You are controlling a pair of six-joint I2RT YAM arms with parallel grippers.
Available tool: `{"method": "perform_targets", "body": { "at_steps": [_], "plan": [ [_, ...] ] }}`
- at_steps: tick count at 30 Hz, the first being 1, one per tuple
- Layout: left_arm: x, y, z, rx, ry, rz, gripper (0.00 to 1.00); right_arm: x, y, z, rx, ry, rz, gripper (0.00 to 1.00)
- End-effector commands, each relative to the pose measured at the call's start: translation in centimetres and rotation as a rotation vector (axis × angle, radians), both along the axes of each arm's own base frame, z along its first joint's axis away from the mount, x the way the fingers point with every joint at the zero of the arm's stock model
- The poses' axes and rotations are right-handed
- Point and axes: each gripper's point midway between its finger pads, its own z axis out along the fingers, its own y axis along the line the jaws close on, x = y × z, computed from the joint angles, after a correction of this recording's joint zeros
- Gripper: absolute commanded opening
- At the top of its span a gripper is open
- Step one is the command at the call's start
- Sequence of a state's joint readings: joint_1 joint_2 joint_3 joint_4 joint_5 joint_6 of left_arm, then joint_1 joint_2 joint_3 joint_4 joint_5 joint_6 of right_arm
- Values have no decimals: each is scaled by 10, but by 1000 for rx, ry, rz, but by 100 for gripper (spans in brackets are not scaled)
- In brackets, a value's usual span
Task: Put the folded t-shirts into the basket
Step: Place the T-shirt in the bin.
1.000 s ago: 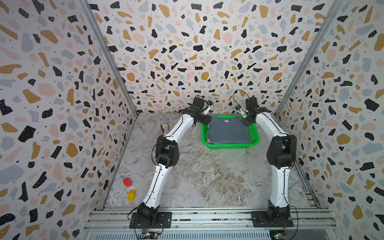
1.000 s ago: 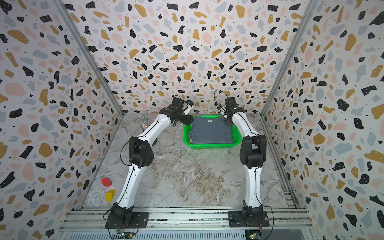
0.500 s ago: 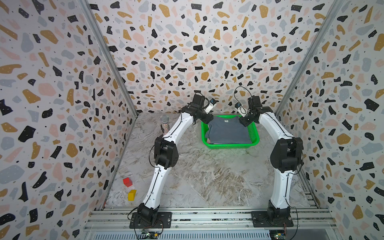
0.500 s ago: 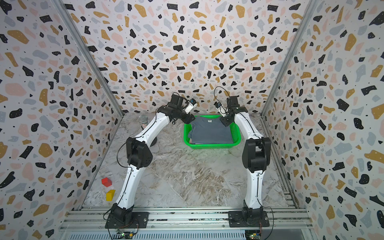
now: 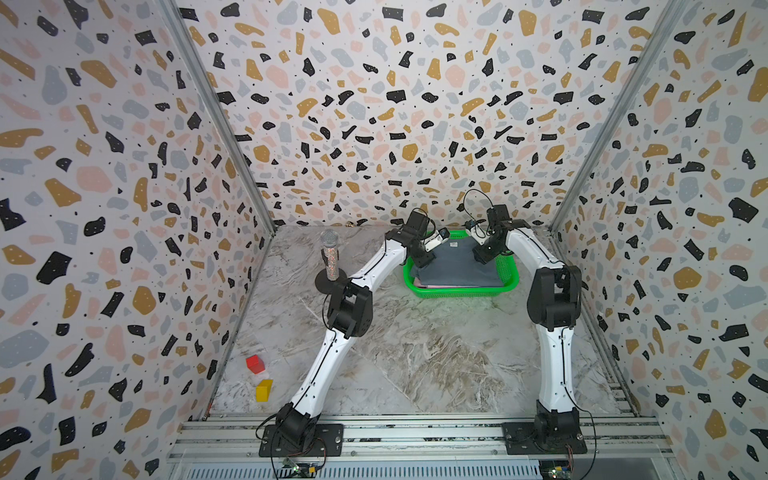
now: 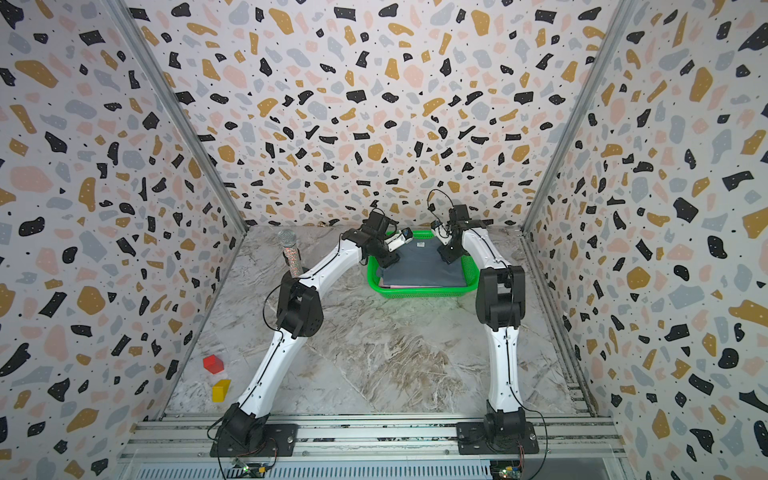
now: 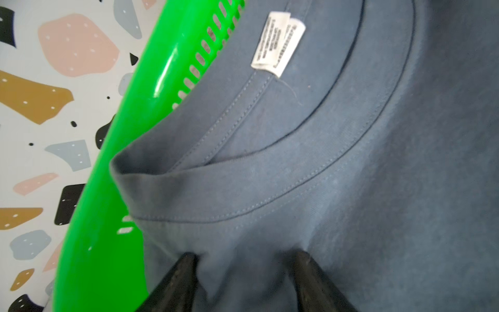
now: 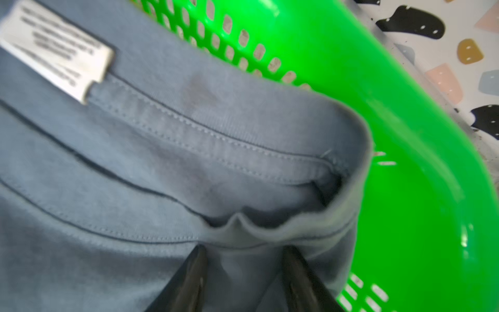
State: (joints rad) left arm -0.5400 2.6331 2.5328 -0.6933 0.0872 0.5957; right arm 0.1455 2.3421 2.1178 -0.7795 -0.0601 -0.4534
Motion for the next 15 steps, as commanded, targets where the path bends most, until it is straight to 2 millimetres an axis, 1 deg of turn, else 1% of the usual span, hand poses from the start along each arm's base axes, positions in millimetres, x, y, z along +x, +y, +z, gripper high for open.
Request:
{"method": "perform_targets", "body": {
  "at_steps": [1,4,6,8,12,15],
  "plan": [
    [-1,24,8,105,-12,24,66,-17,-7,14,2,56,9,55],
    [1,28,34,96,-51,56,71,-26,-1,49,38,14,39,58],
    [-1,30,54,71,-66,80,75,-36,3,72,67,-13,63,60],
    [-7,32,71,40,-63,100,78,-50,8,93,97,-36,90,62],
    [-26,38,96,-4,-39,121,82,-79,11,115,129,-51,115,65],
    [-41,49,110,-5,-35,137,84,-101,5,128,114,-68,120,68]
  ]
}}
